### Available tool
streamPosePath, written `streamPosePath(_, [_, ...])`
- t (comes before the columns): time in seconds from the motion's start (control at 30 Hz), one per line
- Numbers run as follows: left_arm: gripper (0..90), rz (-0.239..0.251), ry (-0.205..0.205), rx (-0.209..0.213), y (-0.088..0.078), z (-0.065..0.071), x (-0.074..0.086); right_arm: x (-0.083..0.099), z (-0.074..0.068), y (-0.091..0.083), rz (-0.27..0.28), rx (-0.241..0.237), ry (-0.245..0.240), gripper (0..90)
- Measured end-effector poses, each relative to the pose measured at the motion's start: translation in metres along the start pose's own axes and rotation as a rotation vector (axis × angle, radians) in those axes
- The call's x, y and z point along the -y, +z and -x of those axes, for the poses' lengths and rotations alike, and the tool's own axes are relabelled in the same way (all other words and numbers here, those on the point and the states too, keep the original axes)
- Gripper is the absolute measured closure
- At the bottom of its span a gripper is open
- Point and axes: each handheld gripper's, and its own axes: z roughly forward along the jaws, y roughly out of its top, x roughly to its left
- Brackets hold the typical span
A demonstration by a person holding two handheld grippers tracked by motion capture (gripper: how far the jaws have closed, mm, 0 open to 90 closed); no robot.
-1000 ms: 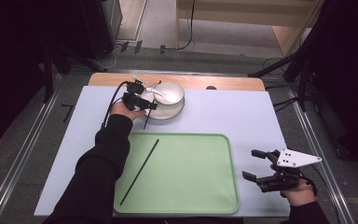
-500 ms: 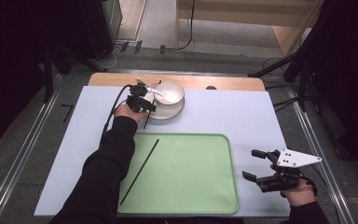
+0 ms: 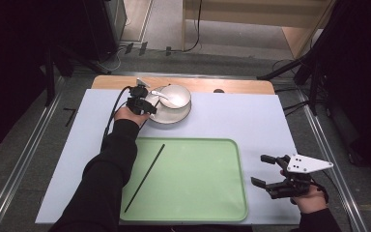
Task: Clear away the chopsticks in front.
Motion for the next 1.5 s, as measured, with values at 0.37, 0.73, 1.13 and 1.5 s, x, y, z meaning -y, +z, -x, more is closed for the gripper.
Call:
streamPosePath(0.37, [86.7, 0.015, -0.028, -0.017, -0.025, -0.014, -0.001, 0.0, 0.0, 0.0, 0.002, 0.001, 0.001, 16.4])
streamPosePath(0.73, [86.6, 0.05, -0.03, -0.002, -0.075, -0.03, 0.008, 0.0, -0.001, -0.001, 0.0, 0.005, 0.001, 16.4])
streamPosePath(1.13, [86.6, 0.055, -0.026, 0.05, -0.115, -0.024, 0.037, 0.0, 0.0, -0.001, -0.002, 0.011, -0.001, 16.4])
streamPosePath(1.5, [86.5, 0.09, 0.008, 0.074, -0.126, -0.009, 0.085, 0.0, 0.0, 0.0, -0.003, 0.012, 0.0, 16.4])
